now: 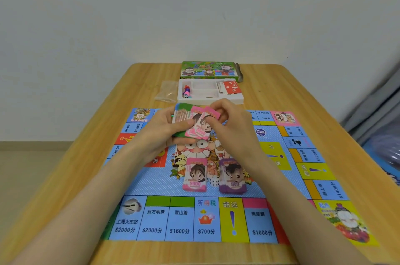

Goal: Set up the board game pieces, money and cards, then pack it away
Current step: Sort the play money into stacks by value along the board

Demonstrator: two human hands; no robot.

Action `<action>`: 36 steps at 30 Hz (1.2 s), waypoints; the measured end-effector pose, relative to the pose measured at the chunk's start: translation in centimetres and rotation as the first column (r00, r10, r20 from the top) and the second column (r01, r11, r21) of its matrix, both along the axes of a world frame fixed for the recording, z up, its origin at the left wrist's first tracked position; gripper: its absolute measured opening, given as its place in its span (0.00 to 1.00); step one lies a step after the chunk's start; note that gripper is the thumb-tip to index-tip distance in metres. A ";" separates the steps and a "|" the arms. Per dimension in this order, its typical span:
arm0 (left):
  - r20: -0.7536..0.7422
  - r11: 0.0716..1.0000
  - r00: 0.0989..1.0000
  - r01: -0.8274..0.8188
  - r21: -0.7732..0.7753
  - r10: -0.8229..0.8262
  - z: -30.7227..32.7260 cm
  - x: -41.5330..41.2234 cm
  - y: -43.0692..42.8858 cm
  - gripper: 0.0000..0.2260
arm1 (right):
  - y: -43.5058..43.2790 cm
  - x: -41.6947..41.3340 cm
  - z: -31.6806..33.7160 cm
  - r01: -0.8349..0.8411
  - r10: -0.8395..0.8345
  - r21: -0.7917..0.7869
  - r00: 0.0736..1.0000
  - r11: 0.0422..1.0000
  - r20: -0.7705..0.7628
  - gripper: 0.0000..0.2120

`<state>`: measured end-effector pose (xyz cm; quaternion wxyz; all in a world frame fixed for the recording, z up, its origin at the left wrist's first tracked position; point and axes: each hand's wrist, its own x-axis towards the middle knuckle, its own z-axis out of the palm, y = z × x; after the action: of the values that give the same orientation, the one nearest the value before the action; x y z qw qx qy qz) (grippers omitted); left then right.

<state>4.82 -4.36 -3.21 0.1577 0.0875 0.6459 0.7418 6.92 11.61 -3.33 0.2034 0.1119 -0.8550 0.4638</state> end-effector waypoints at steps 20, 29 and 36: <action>-0.001 0.999 0.999 -0.043 -0.006 0.043 0.2 0.2 0.0 0.09 | 0.0 0.0 0.1 -0.019 0.026 -0.070 0.995 0.997 0.101 0.05; 0.001 0.999 0.999 -0.053 -0.005 0.053 0.2 0.1 0.1 0.09 | 0.0 0.0 0.1 -0.006 0.010 -0.043 0.995 0.999 0.101 0.07; 0.013 0.988 0.988 -0.152 0.008 0.152 0.0 -0.2 -0.1 0.10 | 0.1 -0.1 0.2 -0.008 0.019 -0.156 0.997 0.988 0.069 0.01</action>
<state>4.66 -4.44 -3.23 0.1045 0.0341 0.6462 0.7553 6.80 11.74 -3.09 0.1784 0.0849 -0.8221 0.5340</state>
